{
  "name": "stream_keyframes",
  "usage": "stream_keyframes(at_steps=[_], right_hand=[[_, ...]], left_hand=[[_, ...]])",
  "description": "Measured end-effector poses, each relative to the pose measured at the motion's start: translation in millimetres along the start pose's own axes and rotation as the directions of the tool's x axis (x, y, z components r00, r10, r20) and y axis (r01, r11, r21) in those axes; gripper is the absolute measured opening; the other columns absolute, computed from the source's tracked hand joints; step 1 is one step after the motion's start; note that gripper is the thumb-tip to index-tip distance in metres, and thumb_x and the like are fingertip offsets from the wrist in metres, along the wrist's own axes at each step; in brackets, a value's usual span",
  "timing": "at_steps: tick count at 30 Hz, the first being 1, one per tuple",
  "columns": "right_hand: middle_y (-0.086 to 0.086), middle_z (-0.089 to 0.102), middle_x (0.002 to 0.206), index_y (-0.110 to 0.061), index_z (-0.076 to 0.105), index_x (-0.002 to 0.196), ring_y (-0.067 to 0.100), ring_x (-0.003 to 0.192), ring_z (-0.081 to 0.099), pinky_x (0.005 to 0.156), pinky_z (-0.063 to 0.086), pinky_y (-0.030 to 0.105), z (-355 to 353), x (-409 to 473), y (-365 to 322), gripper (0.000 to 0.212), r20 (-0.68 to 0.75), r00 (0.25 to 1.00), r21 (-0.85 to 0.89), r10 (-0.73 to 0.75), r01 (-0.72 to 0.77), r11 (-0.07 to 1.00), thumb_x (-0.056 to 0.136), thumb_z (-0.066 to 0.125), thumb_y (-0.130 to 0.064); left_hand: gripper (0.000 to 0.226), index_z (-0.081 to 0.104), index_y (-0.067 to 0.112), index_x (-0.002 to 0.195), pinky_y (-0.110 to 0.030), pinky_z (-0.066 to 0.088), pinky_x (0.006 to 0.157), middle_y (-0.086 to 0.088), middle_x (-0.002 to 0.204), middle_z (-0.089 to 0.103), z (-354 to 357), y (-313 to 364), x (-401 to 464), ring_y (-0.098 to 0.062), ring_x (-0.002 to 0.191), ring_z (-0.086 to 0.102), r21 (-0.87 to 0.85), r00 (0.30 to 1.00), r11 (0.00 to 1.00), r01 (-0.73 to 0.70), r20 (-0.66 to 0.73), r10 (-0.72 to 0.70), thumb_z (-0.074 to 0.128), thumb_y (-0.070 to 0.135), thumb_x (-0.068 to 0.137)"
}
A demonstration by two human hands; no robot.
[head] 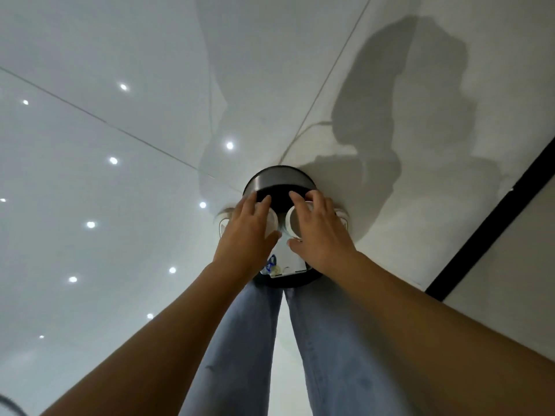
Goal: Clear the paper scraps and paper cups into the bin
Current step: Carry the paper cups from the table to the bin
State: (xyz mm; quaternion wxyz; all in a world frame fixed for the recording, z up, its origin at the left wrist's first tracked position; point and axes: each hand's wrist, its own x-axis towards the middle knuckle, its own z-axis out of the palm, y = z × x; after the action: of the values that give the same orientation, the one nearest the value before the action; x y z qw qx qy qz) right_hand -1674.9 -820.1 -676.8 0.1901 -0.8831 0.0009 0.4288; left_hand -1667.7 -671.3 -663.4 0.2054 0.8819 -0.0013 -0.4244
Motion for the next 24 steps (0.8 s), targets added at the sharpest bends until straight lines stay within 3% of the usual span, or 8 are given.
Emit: stream_keyframes(at_steps=[6, 12, 18, 24], right_hand=[[0.009, 0.016, 0.153, -0.023, 0.017, 0.15, 0.026, 0.14, 0.018, 0.11, 0.032, 0.036, -36.7, -24.5, -28.2, 0.078, -0.051, 0.993, -0.039, 0.109, -0.111, 0.993, 0.086, 0.062, -0.019], [0.003, 0.031, 0.146, -0.02, 0.027, 0.146, 0.024, 0.132, 0.03, 0.102, 0.04, 0.034, -105.8, -90.6, -93.4, 0.063, -0.087, 0.994, -0.035, 0.064, -0.067, 0.997, 0.09, 0.056, -0.021], [-0.001, 0.035, 0.143, -0.025, 0.029, 0.144, 0.02, 0.131, 0.036, 0.103, 0.039, 0.03, -167.7, -172.1, -175.4, 0.057, -0.088, 0.982, -0.138, -0.168, 0.155, 0.978, 0.092, 0.052, -0.028], [0.0, 0.037, 0.143, -0.026, 0.029, 0.145, 0.023, 0.128, 0.037, 0.102, 0.039, 0.034, -204.0, -270.1, -224.8, 0.058, 0.011, 0.892, -0.34, -0.451, 0.428, 0.838, 0.093, 0.054, -0.029]], left_hand=[[0.069, 0.025, 0.02, 0.148, -0.035, 0.025, 0.113, -0.006, 0.155, 0.024, -45.0, -3.8, -30.9, -0.024, 0.143, 0.018, -0.002, 0.999, 1.0, -0.03, -0.032, 0.03, 0.059, 0.036, 0.09], [0.061, 0.024, 0.021, 0.148, -0.032, 0.026, 0.113, -0.005, 0.155, 0.024, -130.2, -6.5, -116.4, -0.023, 0.142, 0.023, 0.049, 0.998, 0.999, -0.012, -0.065, 0.016, 0.049, 0.036, 0.095], [0.053, 0.027, 0.02, 0.146, -0.026, 0.035, 0.103, 0.002, 0.146, 0.035, -201.7, 3.4, -225.8, -0.016, 0.132, 0.035, 0.032, 0.969, 0.994, 0.101, -0.23, -0.091, 0.042, 0.036, 0.097], [0.05, 0.033, 0.018, 0.143, -0.029, 0.038, 0.101, -0.003, 0.139, 0.044, -207.5, 35.0, -337.6, -0.02, 0.125, 0.042, 0.003, 0.889, 0.97, 0.244, -0.399, -0.223, 0.041, 0.036, 0.097]])
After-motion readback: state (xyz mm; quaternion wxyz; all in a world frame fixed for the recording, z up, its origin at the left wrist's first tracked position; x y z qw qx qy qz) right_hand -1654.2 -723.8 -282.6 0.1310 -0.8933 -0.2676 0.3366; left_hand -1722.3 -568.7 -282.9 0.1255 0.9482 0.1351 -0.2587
